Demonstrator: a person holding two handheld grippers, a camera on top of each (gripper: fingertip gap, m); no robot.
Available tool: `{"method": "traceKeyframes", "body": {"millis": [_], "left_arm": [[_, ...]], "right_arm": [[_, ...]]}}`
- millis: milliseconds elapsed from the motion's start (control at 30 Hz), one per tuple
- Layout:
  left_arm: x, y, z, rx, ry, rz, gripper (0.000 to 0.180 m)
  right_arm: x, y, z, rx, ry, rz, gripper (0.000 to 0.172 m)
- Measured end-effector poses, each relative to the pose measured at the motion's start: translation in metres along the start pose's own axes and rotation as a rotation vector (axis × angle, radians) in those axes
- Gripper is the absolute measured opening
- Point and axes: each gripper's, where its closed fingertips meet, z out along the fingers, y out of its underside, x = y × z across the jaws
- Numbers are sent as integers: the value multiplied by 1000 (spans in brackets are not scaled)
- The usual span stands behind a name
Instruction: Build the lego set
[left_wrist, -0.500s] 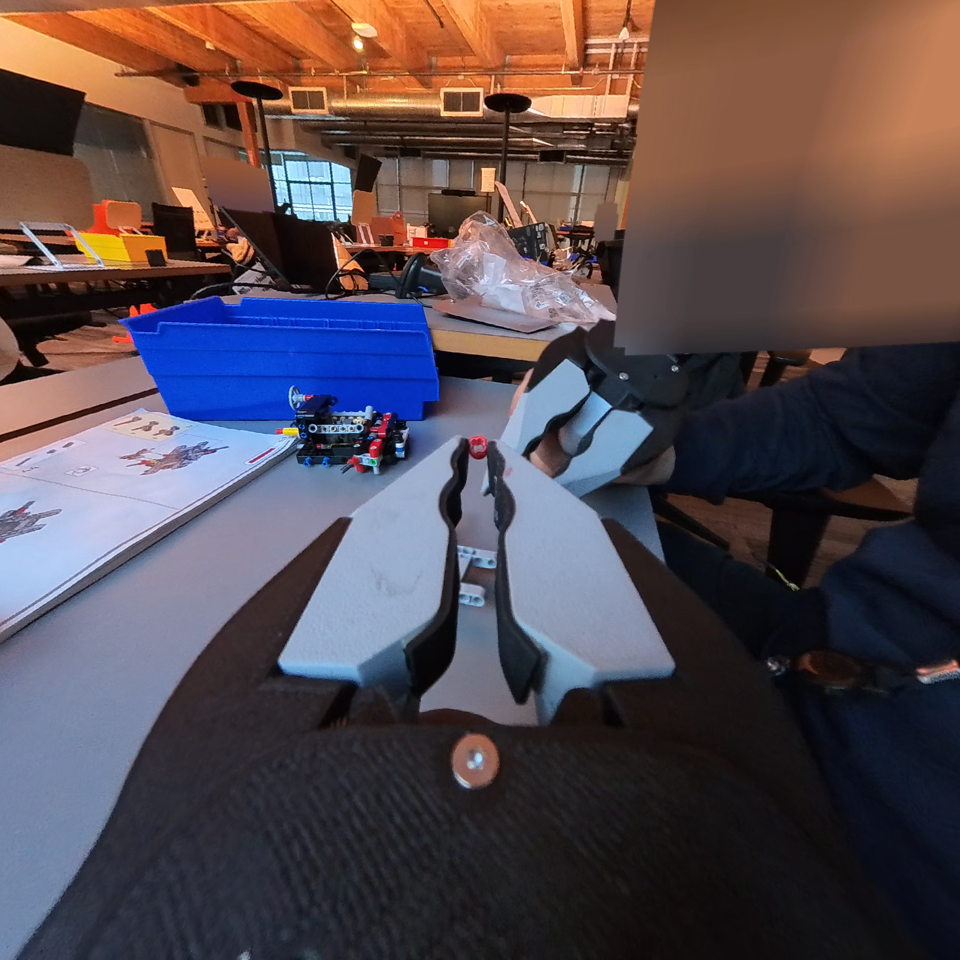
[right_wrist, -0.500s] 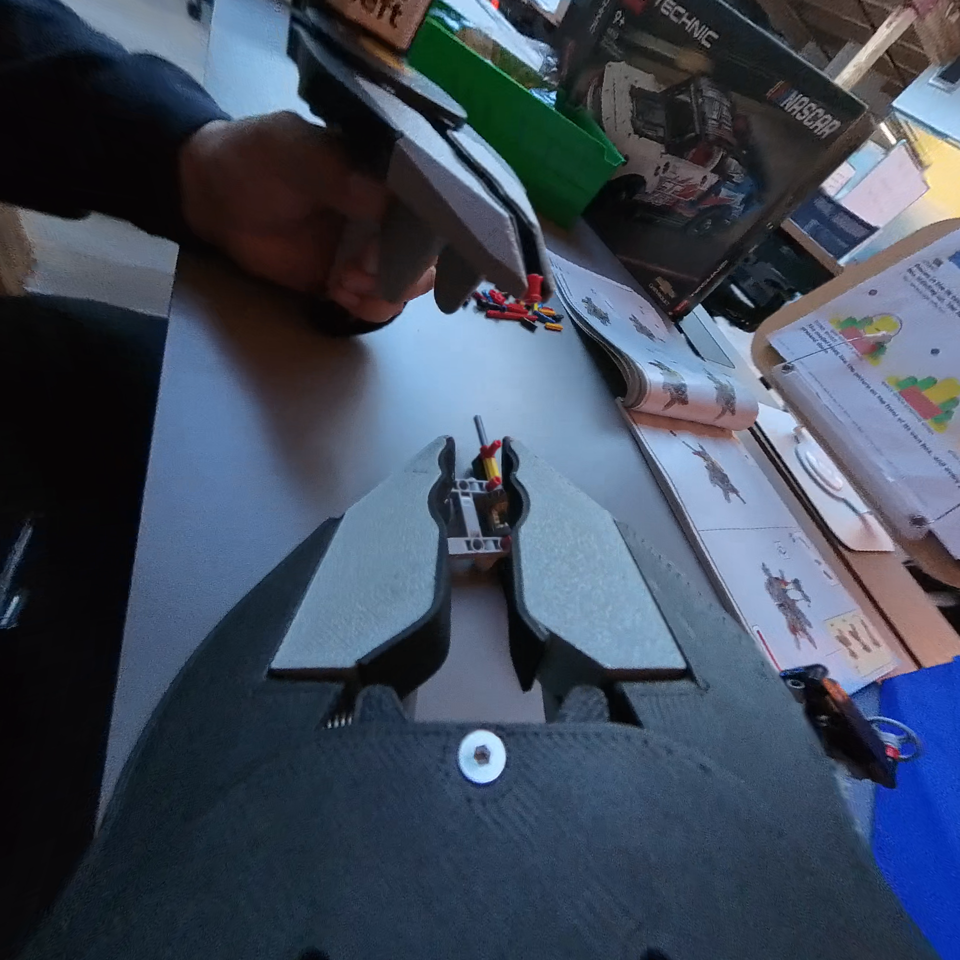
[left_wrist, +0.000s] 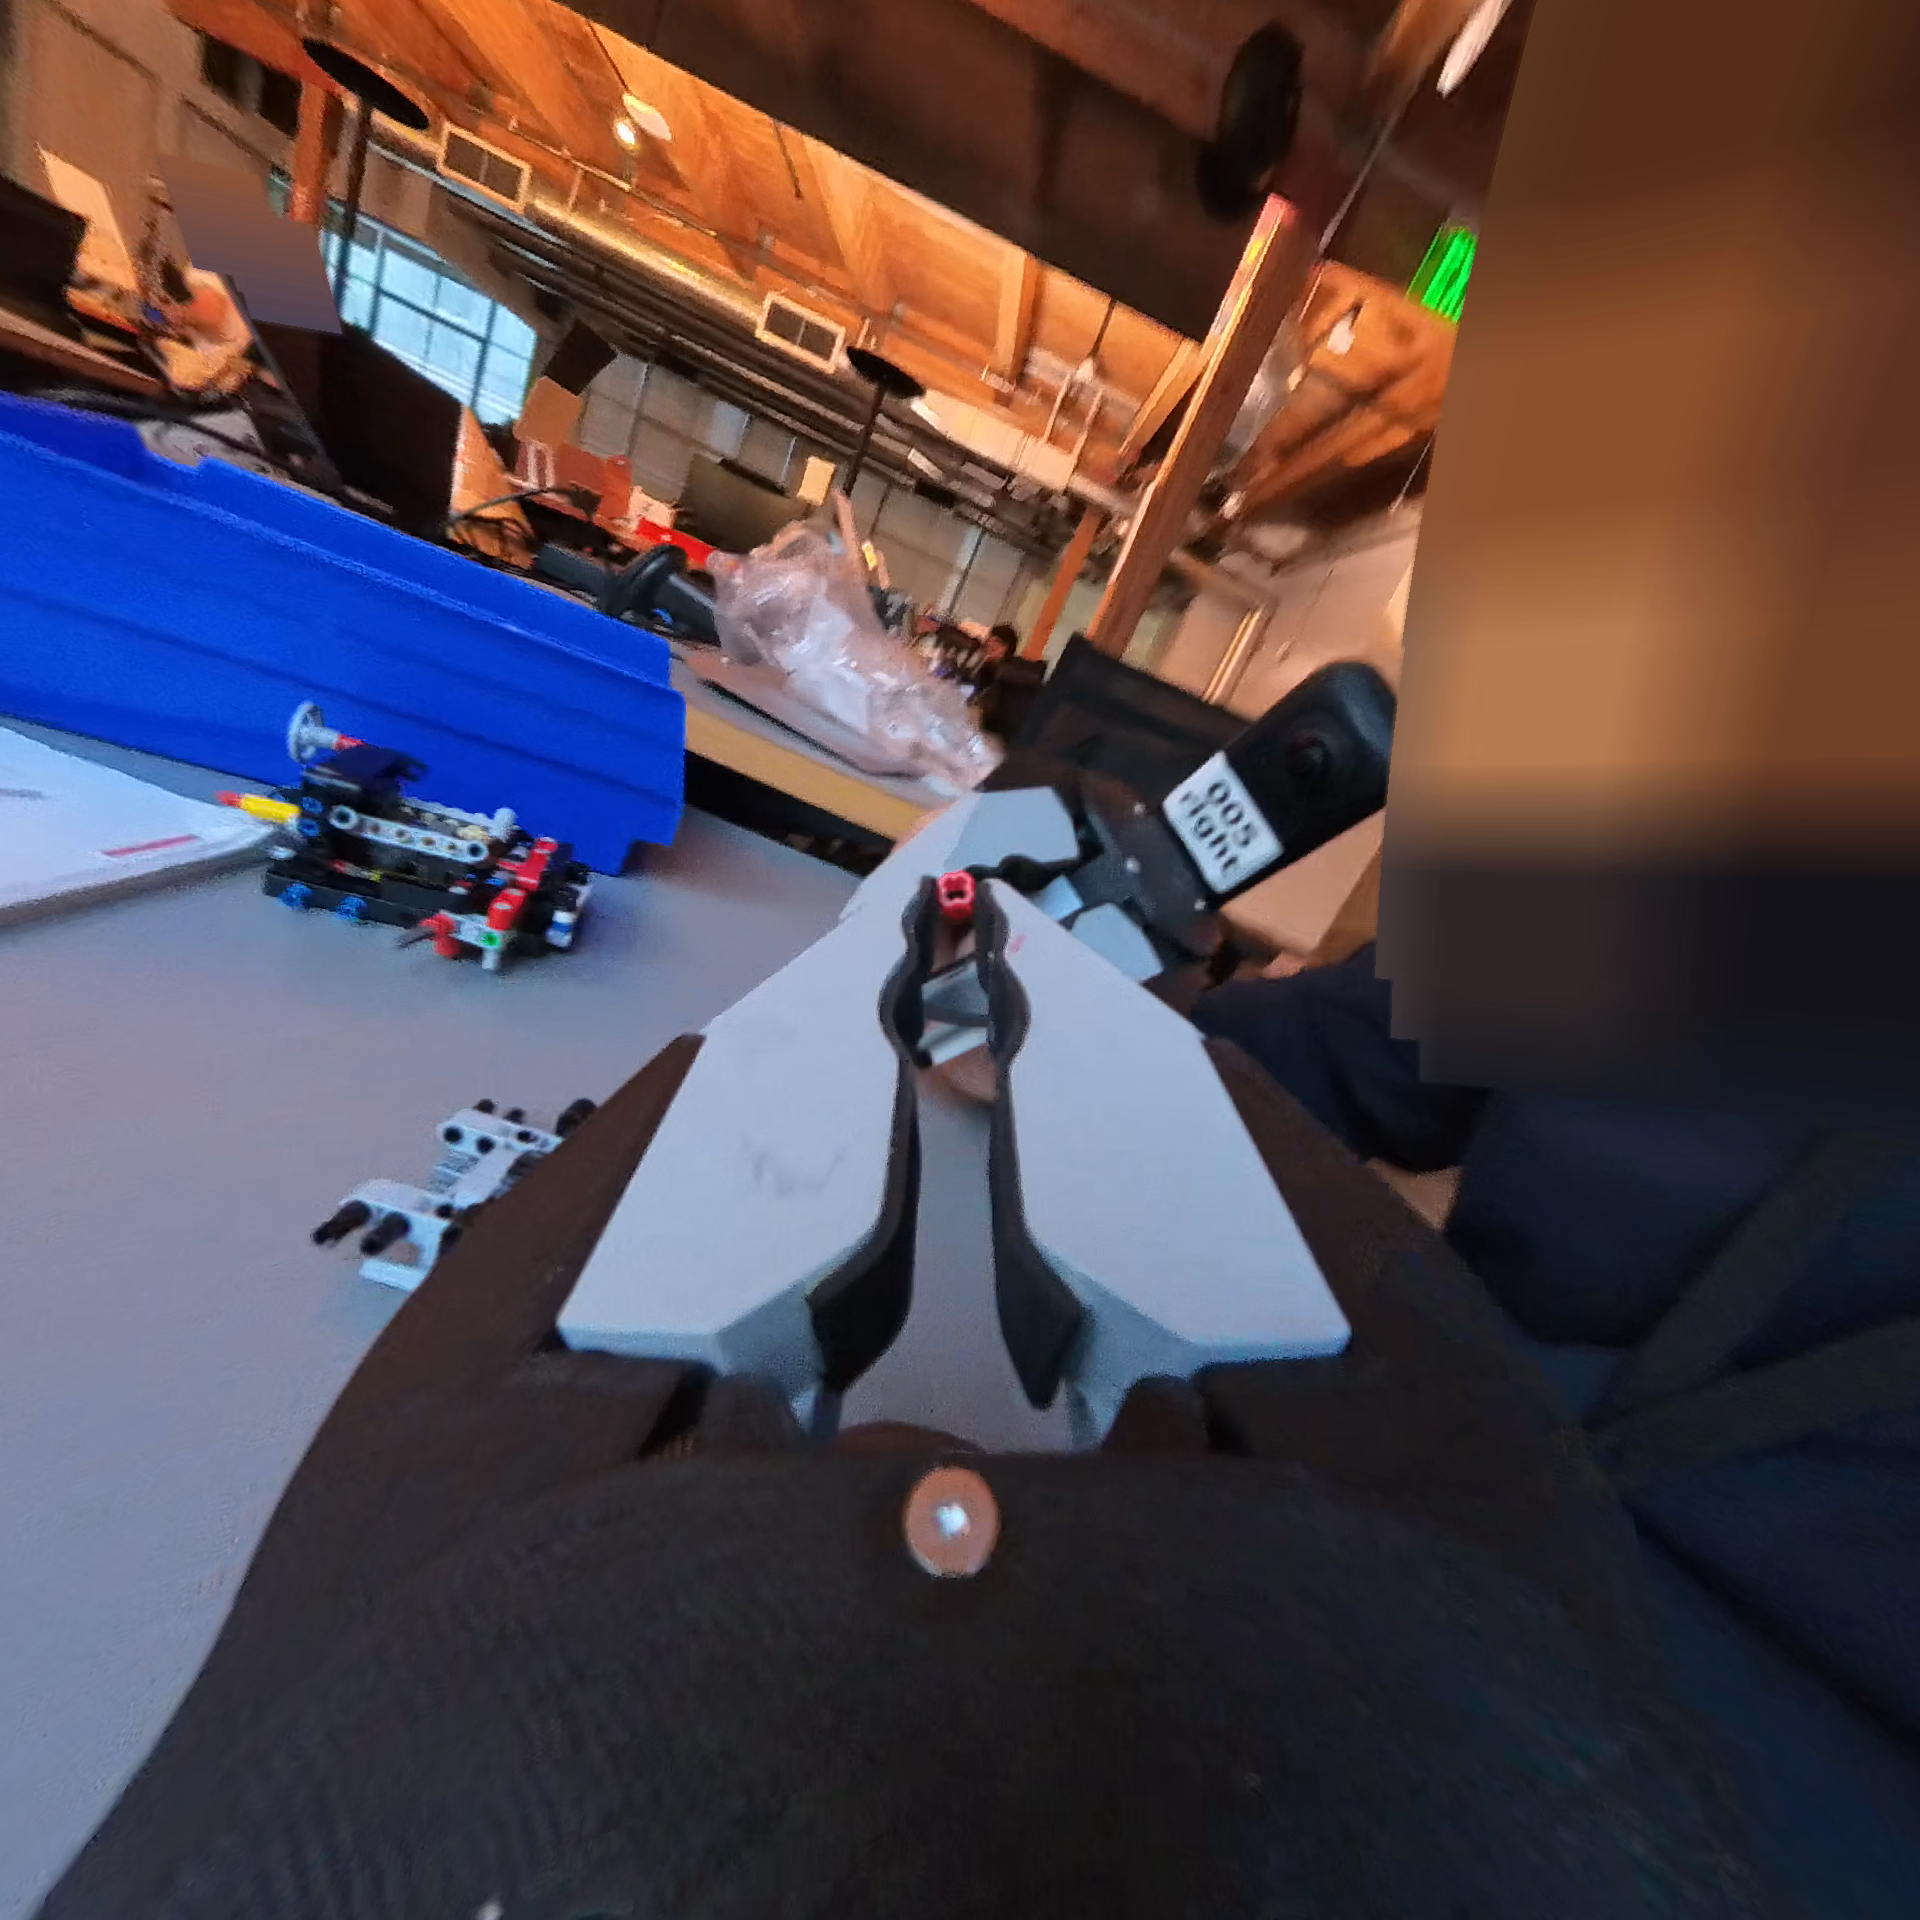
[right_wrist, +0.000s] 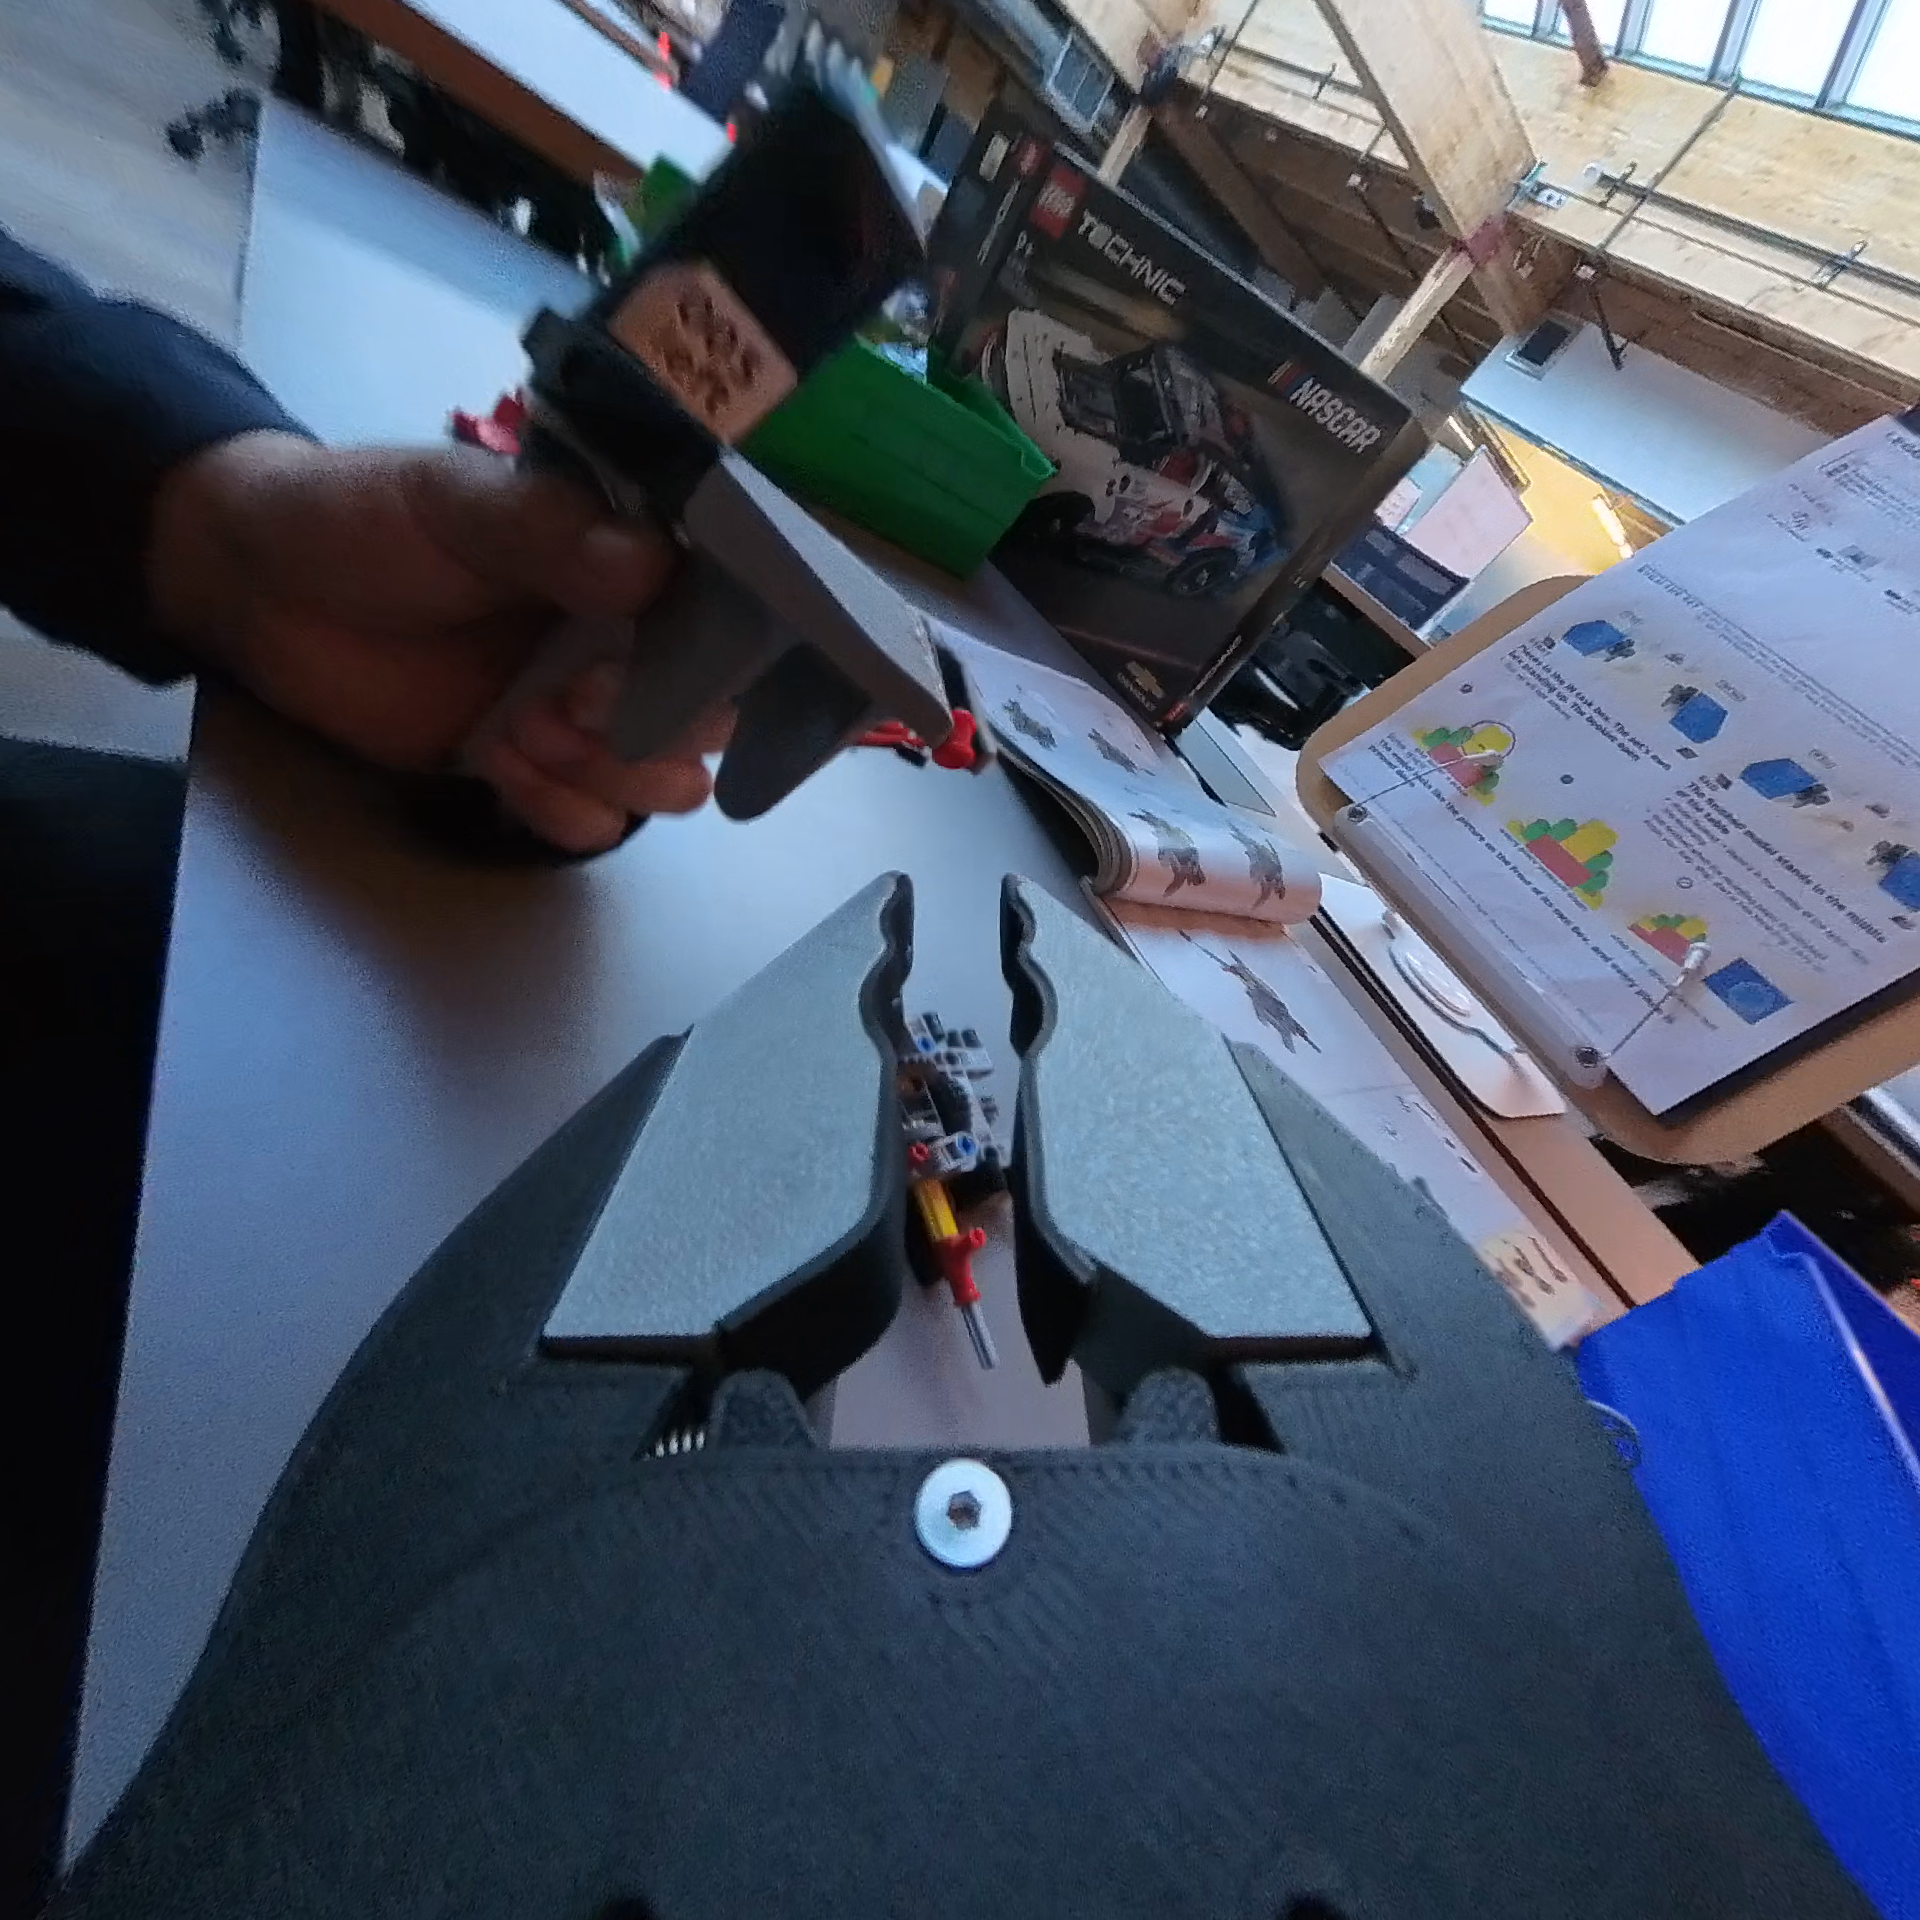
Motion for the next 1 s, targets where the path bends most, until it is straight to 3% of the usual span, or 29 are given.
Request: {"method": "traceKeyframes", "body": {"millis": [100, 233, 667, 1000], "left_arm": [[-11, -10, -6, 80, -4, -91, 4], [-13, -6, -3, 56, -11, -111, 4], [-13, 5, 4, -16, 6, -173, 4], [-18, 8, 5, 9, -21, -252, 4]], "right_arm": [[7, -5, 5, 31, 8, 67, 14], [16, -3, 7, 25, 44, 85, 13], [9, -9, 7, 33, 81, -45, 8], [8, -11, 5, 26, 119, -121, 4]]}}
